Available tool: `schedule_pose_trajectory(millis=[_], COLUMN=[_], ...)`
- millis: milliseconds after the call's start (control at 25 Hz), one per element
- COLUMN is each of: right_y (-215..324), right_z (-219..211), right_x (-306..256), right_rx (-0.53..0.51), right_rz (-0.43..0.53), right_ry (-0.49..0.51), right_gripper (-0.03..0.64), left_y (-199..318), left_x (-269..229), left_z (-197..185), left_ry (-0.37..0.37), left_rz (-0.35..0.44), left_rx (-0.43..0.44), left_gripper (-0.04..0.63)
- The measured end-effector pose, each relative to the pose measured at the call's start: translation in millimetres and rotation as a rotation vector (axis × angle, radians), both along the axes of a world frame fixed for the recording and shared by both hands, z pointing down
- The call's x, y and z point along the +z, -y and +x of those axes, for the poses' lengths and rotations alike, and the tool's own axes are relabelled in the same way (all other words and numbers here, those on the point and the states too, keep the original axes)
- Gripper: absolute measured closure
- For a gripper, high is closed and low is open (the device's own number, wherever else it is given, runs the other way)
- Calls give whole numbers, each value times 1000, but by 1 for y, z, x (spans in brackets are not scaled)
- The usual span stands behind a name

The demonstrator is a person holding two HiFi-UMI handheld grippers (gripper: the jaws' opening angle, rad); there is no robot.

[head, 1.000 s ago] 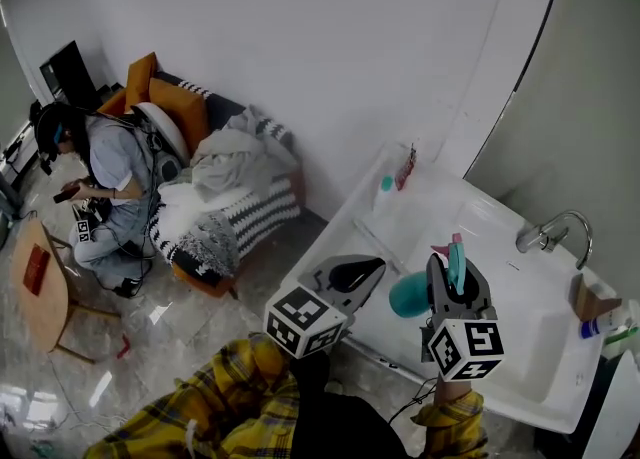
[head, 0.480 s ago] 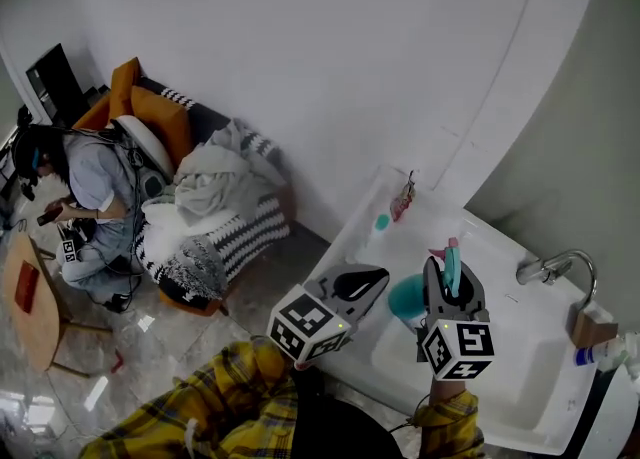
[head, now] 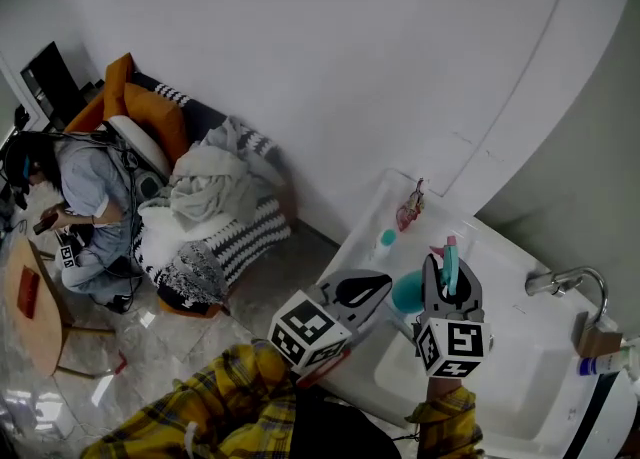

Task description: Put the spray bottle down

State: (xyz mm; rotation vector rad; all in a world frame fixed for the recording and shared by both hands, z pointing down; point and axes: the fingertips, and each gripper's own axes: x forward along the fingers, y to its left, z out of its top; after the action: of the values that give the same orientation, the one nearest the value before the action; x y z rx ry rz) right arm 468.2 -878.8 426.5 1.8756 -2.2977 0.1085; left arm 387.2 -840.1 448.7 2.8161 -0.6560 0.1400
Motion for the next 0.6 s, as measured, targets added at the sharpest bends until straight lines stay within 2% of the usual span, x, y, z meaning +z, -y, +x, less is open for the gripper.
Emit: schedule_pose_trajectory(millis=[600], right_y=[15], right_z=[-10], right_x=[29], right_rx=[38], right_rz=[57], right_ry=[-102], right_gripper=[509], left_y=[6], left_x=[11], left_z=[-3], left_ry=[4], left_rz=[-10], left_rx=[-6], left_gripper=[584])
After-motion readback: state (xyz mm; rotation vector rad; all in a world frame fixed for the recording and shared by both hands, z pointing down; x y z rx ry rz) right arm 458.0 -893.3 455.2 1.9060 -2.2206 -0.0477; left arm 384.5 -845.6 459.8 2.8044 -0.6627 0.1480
